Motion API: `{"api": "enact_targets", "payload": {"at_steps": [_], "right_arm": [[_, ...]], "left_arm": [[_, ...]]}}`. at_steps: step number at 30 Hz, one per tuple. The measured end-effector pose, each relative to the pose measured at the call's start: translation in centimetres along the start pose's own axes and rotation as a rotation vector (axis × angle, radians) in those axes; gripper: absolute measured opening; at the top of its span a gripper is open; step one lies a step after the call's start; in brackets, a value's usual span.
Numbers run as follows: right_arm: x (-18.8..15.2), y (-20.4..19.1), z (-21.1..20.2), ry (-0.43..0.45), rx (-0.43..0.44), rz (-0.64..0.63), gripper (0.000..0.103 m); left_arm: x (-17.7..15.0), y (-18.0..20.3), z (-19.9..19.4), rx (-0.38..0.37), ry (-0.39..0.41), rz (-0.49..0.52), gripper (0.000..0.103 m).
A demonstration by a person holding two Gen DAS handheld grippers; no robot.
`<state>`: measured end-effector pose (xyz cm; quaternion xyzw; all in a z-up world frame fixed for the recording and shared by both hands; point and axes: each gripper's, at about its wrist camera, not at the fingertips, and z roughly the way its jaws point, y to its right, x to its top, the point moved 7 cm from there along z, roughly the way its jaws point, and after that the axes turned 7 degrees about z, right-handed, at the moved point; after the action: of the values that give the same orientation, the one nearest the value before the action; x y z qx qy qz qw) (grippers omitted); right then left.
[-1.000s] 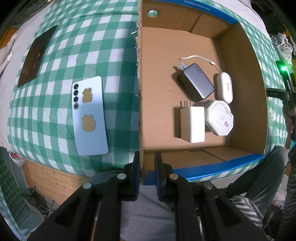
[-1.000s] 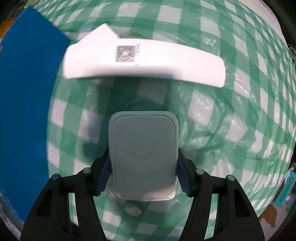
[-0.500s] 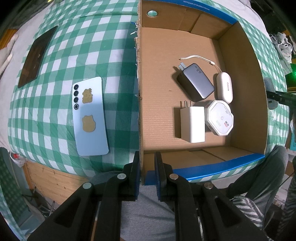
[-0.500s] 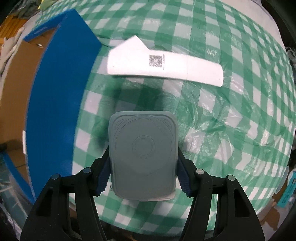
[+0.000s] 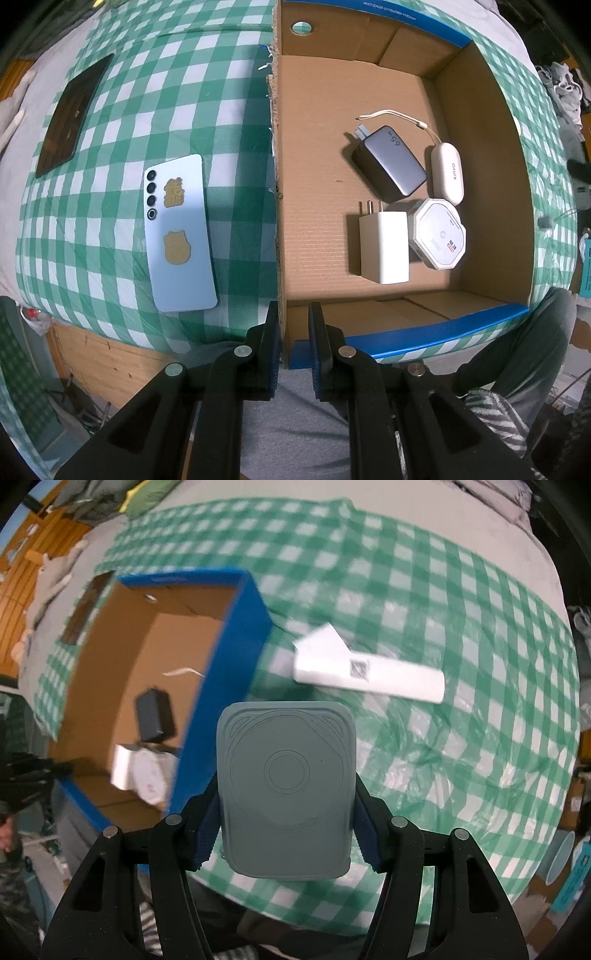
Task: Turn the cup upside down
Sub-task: 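Lift the square pad with the right gripper toward the box, then lower the square pad into the box with the right gripper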
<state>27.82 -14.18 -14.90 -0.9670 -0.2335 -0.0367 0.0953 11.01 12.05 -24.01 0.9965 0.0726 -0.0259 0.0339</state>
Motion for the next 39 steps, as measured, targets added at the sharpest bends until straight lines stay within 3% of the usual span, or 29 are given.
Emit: {"api": "enact_targets", "payload": {"at_steps": [11,18,28,39], "right_arm": [[3.2,-9.3,-2.8,0.059,0.064,-0.134,0.063],[3.5,-14.4,0.5,0.016,0.090,-0.190,0.063],[2.4,-15.8,7.3,-0.083,0.046,-0.193,0.063],[1.7,-15.8,10.8,-0.111,0.015,-0.220,0.064]], "left_arm": [[0.1,0.1,-0.2,-0.001,0.004,0.003,0.012],[0.0,0.2,-0.2,0.000,0.004,0.007,0.012],[0.0,0.1,-0.3,0.000,0.007,0.013,0.012],[0.1,0.3,-0.4,-0.002,0.005,0.014,0.012]]}}
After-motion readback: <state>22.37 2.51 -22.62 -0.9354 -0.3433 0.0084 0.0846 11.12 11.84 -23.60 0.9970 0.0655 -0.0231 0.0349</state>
